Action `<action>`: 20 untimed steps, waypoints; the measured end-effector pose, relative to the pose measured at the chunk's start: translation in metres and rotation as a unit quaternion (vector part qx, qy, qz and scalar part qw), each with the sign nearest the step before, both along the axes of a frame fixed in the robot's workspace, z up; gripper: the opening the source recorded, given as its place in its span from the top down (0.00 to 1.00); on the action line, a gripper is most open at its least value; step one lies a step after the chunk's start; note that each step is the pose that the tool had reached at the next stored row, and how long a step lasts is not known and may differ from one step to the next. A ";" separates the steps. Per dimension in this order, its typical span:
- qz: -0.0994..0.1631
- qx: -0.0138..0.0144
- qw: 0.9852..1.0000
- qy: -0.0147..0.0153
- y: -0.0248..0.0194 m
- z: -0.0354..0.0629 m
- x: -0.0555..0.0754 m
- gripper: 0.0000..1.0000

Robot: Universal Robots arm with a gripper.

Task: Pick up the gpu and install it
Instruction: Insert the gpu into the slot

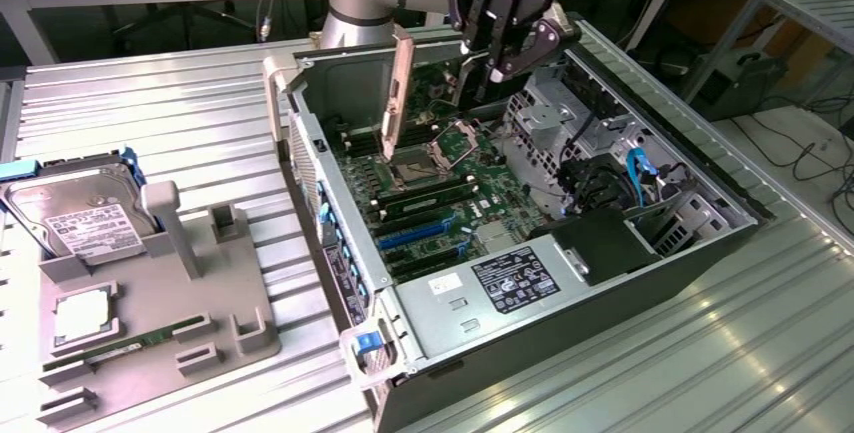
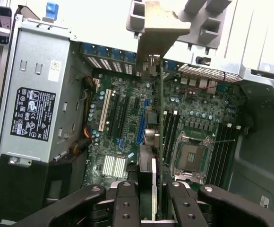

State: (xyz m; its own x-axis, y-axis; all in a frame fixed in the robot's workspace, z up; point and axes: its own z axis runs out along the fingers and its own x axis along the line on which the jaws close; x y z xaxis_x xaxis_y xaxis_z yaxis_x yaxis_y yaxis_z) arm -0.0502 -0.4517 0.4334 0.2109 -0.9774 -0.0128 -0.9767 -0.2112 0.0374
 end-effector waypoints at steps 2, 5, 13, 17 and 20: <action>0.005 0.000 1.000 0.000 0.0000 -0.0002 0.000 0.73; 0.012 0.000 1.000 0.000 0.0000 -0.0005 0.000 0.73; 0.017 0.000 1.000 0.003 0.0000 -0.0047 0.000 0.73; 0.019 0.000 1.000 0.008 0.0000 -0.0093 0.000 0.73; 0.020 0.000 1.000 0.011 0.0000 -0.0113 0.000 0.73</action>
